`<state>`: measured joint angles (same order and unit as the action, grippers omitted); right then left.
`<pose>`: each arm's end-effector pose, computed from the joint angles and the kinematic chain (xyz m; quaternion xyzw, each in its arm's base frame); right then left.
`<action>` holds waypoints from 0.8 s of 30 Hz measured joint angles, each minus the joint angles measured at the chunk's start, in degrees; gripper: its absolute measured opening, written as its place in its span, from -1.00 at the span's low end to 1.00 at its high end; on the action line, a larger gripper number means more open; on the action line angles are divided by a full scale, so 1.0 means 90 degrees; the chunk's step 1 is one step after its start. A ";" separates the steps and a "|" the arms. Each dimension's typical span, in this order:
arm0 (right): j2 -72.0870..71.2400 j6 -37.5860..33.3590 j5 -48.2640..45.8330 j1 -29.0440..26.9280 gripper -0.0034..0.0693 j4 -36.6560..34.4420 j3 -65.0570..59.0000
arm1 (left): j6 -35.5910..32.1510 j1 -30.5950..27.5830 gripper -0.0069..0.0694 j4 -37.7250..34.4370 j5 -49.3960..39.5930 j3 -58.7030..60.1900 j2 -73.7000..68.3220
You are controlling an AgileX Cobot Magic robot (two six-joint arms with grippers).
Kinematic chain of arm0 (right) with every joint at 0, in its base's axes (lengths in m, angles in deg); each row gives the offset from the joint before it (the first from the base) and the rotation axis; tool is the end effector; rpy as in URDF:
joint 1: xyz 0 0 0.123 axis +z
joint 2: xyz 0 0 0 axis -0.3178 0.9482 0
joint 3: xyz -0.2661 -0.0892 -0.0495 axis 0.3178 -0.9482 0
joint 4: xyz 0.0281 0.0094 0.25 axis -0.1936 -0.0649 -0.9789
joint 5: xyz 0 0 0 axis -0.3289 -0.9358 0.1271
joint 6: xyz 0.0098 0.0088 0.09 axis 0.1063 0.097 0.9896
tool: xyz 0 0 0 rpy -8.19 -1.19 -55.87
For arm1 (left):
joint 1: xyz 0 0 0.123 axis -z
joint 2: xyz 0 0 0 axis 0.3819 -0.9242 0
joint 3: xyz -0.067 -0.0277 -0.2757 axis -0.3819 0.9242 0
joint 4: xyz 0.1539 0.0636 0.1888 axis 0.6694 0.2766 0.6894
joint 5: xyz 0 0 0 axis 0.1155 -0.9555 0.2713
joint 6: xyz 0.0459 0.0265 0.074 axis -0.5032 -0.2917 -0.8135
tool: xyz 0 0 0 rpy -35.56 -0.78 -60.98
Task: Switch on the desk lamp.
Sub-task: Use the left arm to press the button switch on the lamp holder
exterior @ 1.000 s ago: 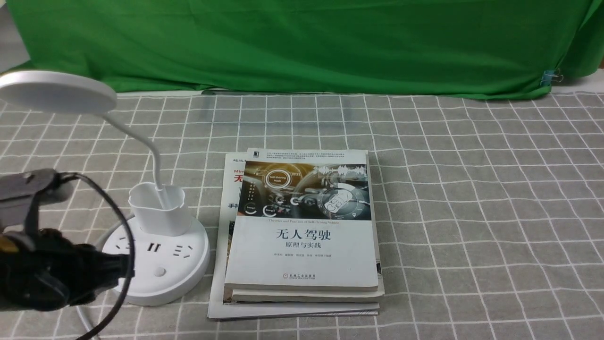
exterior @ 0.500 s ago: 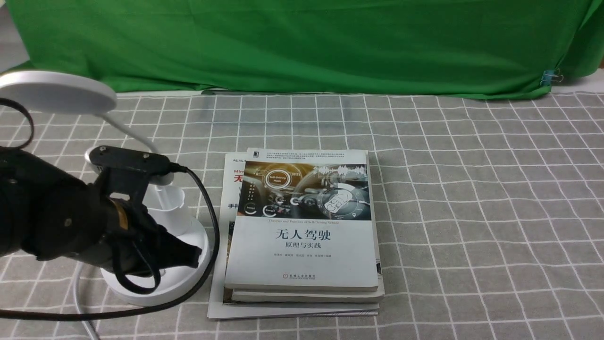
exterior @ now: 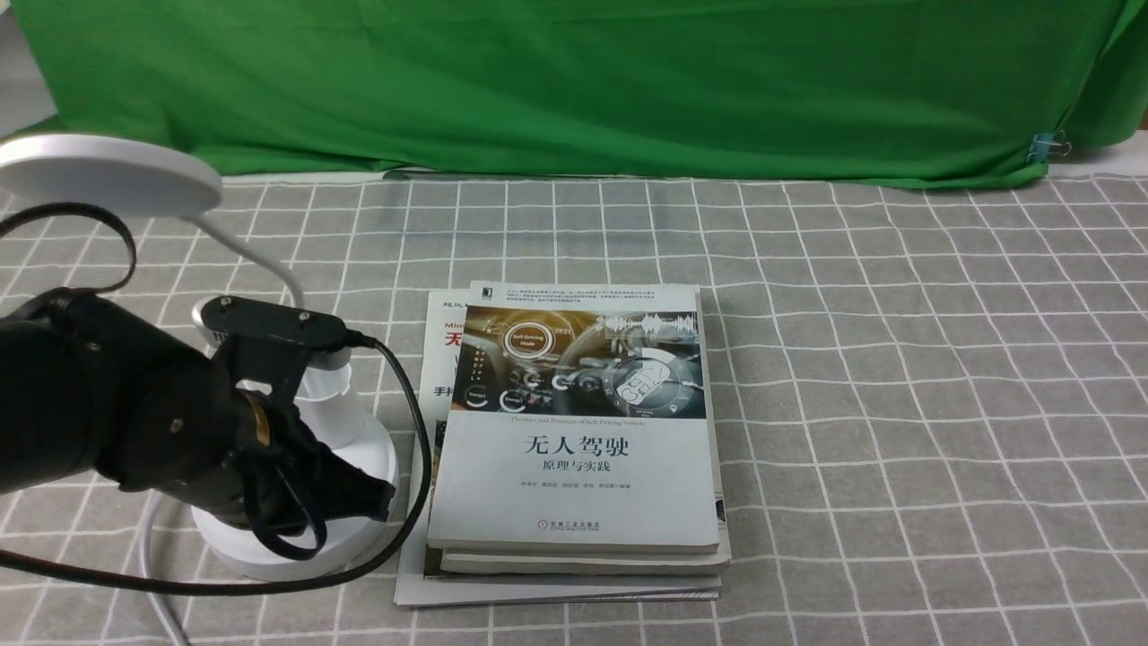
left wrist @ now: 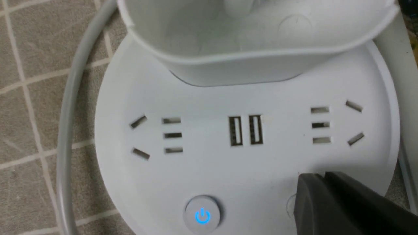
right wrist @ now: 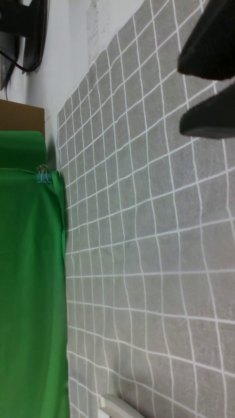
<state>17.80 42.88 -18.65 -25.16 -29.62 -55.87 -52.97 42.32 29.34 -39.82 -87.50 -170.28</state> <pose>0.0550 -0.0097 0.1898 0.0415 0.7569 -0.0630 0.6492 0.2546 -0.0863 0.1819 0.1287 0.9708 -0.0129 0.2021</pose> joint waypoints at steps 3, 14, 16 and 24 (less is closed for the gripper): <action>0.0000 0.0000 0.0000 0.0000 -0.23 0.0000 0.0000 | 0.0000 0.0000 -0.77 0.0027 0.0094 -0.0019 -0.0072; 0.0000 0.0000 0.0000 0.0000 -0.23 0.0000 0.0000 | 0.0000 -0.0013 -0.77 -0.0012 0.0298 -0.0011 -0.0187; 0.0000 0.0000 0.0000 0.0000 -0.23 0.0000 0.0000 | 0.0018 -0.0013 -0.77 -0.0007 0.0306 -0.0004 -0.0162; 0.0000 0.0000 0.0000 0.0000 -0.23 0.0000 0.0000 | 0.0468 -0.0103 -0.77 0.0312 0.0201 0.0068 0.0325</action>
<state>17.80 42.88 -18.65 -25.16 -29.62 -55.87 -48.76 41.39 32.15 -38.01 -86.89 -167.35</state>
